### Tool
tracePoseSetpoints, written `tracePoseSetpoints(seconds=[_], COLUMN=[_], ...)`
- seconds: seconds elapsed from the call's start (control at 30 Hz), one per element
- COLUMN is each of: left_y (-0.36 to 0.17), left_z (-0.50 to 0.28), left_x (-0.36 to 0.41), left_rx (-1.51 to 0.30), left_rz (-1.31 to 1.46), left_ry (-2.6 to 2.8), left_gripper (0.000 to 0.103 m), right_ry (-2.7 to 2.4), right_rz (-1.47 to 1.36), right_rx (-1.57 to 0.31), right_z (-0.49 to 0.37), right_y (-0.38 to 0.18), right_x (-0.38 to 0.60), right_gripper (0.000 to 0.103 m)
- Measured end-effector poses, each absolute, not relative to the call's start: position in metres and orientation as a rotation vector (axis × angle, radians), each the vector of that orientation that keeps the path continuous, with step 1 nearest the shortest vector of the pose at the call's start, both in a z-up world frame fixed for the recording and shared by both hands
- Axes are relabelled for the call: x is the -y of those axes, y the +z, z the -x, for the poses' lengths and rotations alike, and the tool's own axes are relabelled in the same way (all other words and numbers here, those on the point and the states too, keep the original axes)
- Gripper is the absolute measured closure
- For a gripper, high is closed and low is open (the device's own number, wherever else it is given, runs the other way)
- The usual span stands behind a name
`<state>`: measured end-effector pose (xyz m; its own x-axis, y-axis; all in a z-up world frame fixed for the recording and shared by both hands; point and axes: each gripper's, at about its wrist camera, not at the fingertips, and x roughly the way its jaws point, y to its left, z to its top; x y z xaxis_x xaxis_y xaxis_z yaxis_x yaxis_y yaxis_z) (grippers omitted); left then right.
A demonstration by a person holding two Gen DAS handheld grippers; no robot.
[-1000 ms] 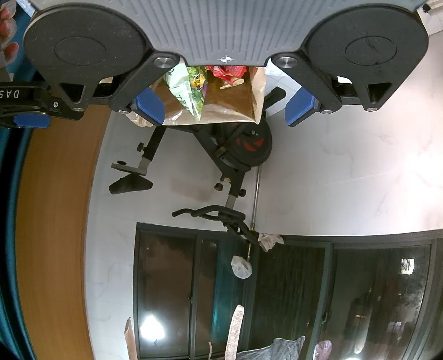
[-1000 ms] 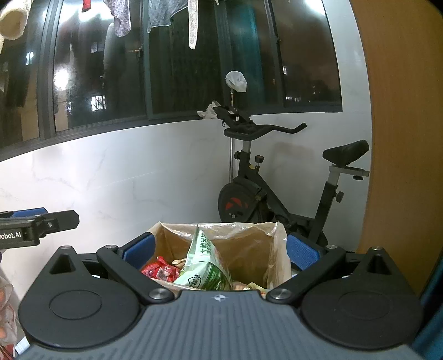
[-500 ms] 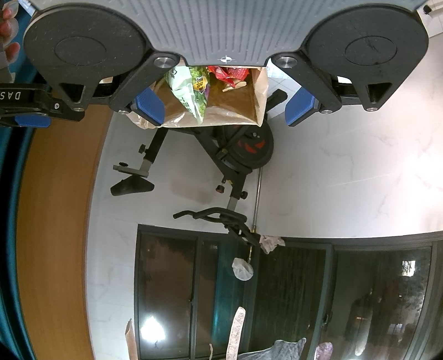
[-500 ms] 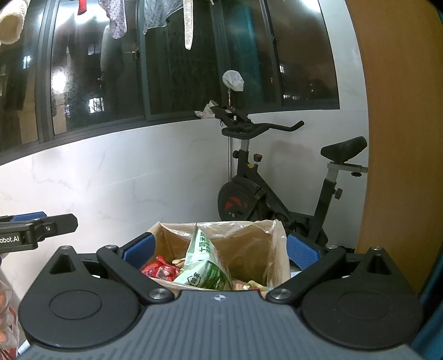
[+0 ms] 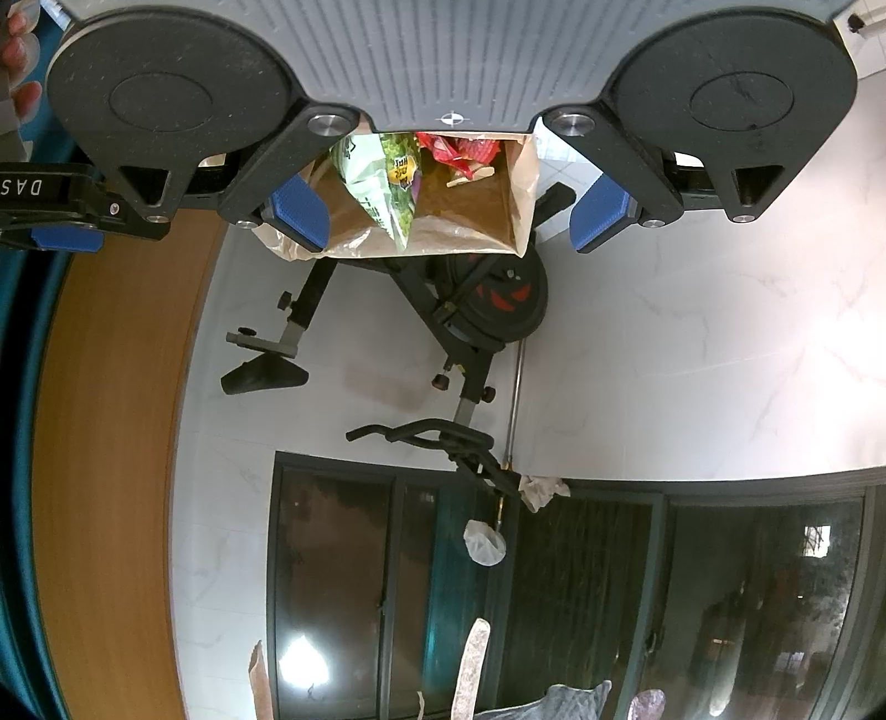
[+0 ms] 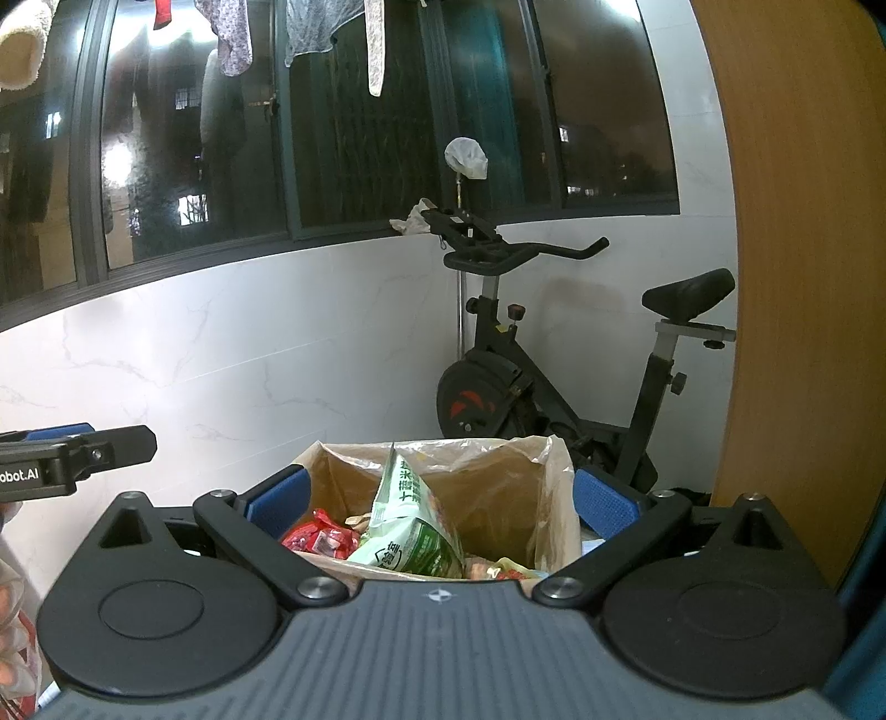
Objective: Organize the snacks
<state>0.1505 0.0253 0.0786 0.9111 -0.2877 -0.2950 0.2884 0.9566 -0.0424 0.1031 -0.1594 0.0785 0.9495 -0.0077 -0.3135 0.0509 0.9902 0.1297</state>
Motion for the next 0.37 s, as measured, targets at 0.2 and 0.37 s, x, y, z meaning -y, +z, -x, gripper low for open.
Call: tracePoseSetpoints(seconds=[0.2, 0.37], left_y=[0.0778, 0.0766], left_z=[-0.1499, -0.1508], left_x=[-0.0262, -0.0268], left_rx=[-0.299, -0.296], left_rz=[-0.005, -0.007], left_ry=[-0.3, -0.298], left_gripper=[0.008, 0.008], right_ry=[-0.029, -0.03], right_rz=[-0.139, -0.141], right_rx=[-0.32, -0.321], right_z=[-0.1023, -0.1037], right_y=[0.0774, 0.0777], right_x=[0.1588, 0.1593], right_gripper=[0.0, 0.0])
